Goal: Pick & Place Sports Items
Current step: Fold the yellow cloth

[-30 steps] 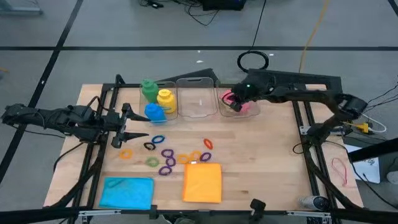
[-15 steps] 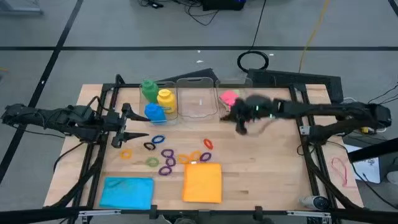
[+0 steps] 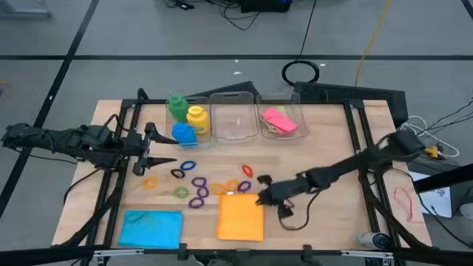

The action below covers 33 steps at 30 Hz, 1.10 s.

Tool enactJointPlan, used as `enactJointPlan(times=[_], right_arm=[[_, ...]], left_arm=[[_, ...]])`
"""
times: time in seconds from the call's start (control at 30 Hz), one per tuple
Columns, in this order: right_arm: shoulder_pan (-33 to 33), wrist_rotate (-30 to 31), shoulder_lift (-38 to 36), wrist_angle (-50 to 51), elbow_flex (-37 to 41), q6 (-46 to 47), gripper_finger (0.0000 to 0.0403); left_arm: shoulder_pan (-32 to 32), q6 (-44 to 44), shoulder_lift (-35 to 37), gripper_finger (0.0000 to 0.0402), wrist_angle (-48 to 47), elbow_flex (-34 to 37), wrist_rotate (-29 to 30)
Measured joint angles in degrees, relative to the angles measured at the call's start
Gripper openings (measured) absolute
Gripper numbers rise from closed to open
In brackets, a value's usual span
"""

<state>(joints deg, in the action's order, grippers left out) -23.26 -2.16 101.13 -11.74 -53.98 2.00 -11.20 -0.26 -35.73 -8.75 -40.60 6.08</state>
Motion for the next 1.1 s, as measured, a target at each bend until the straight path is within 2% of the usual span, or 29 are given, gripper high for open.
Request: enactJointPlan(times=[0.17,0.33,0.5,0.63,0.7,0.93,1.1], right_arm=[[-0.75,-8.56,4.81,-5.19,0.00,4.84,0.0000],[0.74,-12.77,5.87,-4.41,0.00,7.81,0.0000],[2.88,-16.21,5.87,1.49,-0.01,10.49,0.0000],[4.46,-15.89,4.17,13.01,-0.25,10.63,0.0000],[5.01,-14.05,2.68,20.42,-0.35,10.57,0.0000],[4.98,0.96,-5.51,47.32,-0.26,10.49,0.0000],[4.43,15.29,-13.12,58.53,0.29,11.20,0.0000]], left_arm=[[0.04,-0.01,0.00,0.0296,0.01,0.00,-0.02],[0.04,0.00,0.00,0.0296,0.02,0.00,0.00],[0.02,0.00,0.00,0.0296,0.00,0.00,0.00],[0.02,-0.01,0.00,0.0296,0.02,0.00,0.00],[0.02,0.00,-0.02,0.0296,0.00,0.02,0.00],[0.00,0.00,0.00,0.0296,0.02,0.00,0.00],[0.00,0.00,0.00,0.0296,0.02,0.00,0.00]])
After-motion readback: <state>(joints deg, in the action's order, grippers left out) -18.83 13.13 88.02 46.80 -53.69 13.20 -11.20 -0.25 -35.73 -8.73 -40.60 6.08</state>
